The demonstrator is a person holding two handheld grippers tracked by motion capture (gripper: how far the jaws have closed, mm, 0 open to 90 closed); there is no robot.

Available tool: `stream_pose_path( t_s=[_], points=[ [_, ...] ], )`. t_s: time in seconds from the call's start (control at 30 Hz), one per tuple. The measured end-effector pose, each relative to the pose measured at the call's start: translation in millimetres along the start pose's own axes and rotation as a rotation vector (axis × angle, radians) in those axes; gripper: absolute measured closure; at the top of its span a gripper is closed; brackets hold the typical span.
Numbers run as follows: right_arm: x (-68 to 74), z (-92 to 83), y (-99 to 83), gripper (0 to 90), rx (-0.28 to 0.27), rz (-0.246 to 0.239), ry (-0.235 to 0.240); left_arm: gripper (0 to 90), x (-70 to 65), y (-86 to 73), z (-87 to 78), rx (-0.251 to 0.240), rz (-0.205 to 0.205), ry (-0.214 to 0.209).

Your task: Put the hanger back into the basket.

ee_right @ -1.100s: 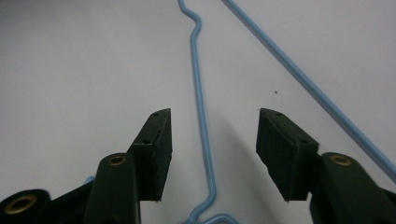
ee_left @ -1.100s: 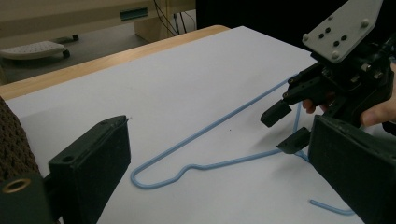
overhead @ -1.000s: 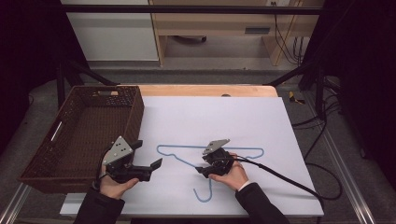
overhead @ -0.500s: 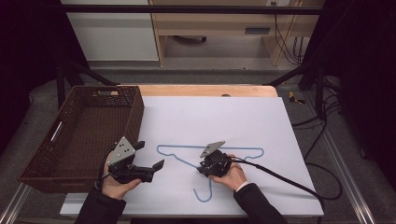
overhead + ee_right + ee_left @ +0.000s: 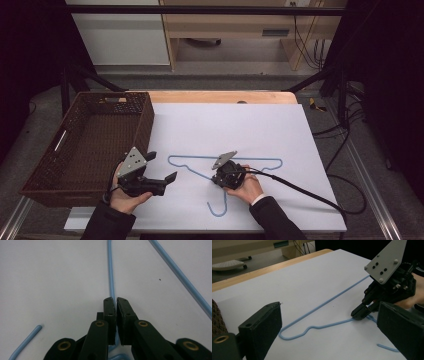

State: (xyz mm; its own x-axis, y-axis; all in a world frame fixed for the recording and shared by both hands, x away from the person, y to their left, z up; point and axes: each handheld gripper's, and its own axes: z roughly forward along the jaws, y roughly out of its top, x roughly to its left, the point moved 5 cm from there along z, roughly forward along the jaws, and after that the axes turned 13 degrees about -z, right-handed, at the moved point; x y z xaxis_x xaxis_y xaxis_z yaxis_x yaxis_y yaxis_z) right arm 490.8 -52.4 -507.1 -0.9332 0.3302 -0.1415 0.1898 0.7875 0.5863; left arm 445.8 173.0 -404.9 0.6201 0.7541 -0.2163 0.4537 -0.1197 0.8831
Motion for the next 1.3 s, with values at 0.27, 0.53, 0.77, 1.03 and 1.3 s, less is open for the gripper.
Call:
stream_pose_path(
  t_s=[0.27,0.53,0.77,1.03,1.3],
  points=[
    [-1.9,-0.1,0.0,87.5,-0.003,0.009,0.022,5.7,-1.5,-1.9,2.6,0.014,0.008,-0.003],
    [-3.2,-8.7,3.8,87.7,-0.04,0.012,0.051,5.8,-2.7,-3.1,4.9,0.028,0.022,-0.004],
    [-6.9,-21.0,8.0,87.7,-0.074,0.023,0.089,5.9,-6.6,-7.9,14.2,0.078,0.073,-0.003],
    [-12.4,-39.5,12.7,87.8,-0.112,0.026,0.114,6.9,-13.6,-17.7,34.0,0.177,0.148,-0.006],
    [-12.9,-40.9,13.1,87.8,-0.116,0.026,0.121,10.5,-19.8,-26.5,51.9,0.25,0.224,0.001]
  ],
)
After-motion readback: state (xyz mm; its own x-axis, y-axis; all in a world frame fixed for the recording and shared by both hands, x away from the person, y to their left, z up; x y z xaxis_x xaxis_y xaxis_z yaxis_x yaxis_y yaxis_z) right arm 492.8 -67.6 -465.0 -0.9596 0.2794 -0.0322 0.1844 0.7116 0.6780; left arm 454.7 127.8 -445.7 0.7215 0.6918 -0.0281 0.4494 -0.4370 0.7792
